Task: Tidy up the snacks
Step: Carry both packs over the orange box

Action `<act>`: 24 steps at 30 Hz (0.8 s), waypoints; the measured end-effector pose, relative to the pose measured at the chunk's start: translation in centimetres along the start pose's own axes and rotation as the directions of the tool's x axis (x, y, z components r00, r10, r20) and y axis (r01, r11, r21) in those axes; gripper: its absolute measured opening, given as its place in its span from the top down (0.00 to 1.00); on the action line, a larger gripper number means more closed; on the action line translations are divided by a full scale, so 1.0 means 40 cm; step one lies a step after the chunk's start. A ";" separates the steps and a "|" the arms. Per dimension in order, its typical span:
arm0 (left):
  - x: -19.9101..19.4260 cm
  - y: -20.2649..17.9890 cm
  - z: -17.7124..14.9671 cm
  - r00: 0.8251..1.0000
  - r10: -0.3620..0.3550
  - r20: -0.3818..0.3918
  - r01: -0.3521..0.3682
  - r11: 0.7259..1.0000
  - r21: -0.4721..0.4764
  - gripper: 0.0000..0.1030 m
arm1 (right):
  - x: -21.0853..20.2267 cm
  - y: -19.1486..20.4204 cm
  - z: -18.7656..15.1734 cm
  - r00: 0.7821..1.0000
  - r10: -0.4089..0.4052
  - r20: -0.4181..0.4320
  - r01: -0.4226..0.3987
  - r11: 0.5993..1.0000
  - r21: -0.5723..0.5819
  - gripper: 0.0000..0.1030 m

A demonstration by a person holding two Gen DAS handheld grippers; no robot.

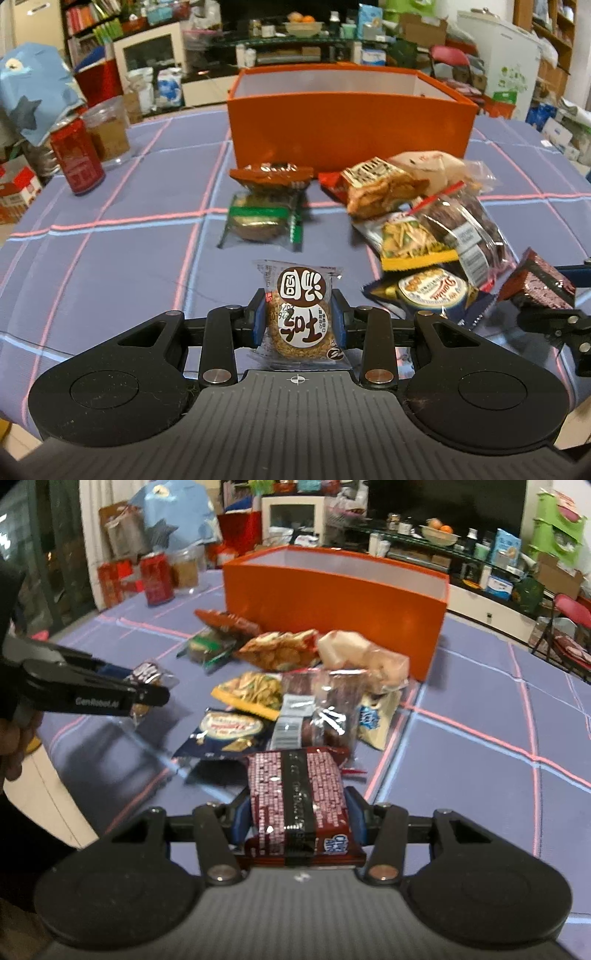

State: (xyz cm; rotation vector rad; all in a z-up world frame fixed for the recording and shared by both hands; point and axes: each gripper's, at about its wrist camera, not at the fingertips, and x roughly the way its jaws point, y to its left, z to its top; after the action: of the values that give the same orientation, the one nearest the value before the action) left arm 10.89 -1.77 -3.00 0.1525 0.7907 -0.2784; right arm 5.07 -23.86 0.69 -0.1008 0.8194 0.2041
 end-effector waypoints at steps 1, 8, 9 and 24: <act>-0.002 0.002 0.002 1.000 0.001 0.002 -0.001 1.000 -0.002 0.99 | -0.001 -0.003 0.001 1.000 -0.004 0.002 0.004 1.000 0.004 0.51; -0.007 0.003 0.008 1.000 0.001 0.010 -0.001 1.000 -0.002 0.99 | -0.001 -0.012 0.002 1.000 -0.018 0.006 0.018 1.000 0.014 0.51; -0.008 0.004 0.009 1.000 -0.001 0.012 0.001 1.000 -0.003 0.99 | -0.002 -0.013 0.003 1.000 -0.019 0.008 0.019 1.000 0.017 0.51; -0.055 0.012 0.037 0.998 -0.007 0.068 0.008 1.000 -0.003 0.99 | -0.050 -0.029 0.039 0.995 -0.049 0.089 0.040 0.994 0.101 0.51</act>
State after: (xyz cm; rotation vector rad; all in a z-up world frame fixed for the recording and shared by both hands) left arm 10.56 -1.25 -0.40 0.1360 0.7239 -0.2878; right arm 5.12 -25.02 3.24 -0.0160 0.7345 0.1252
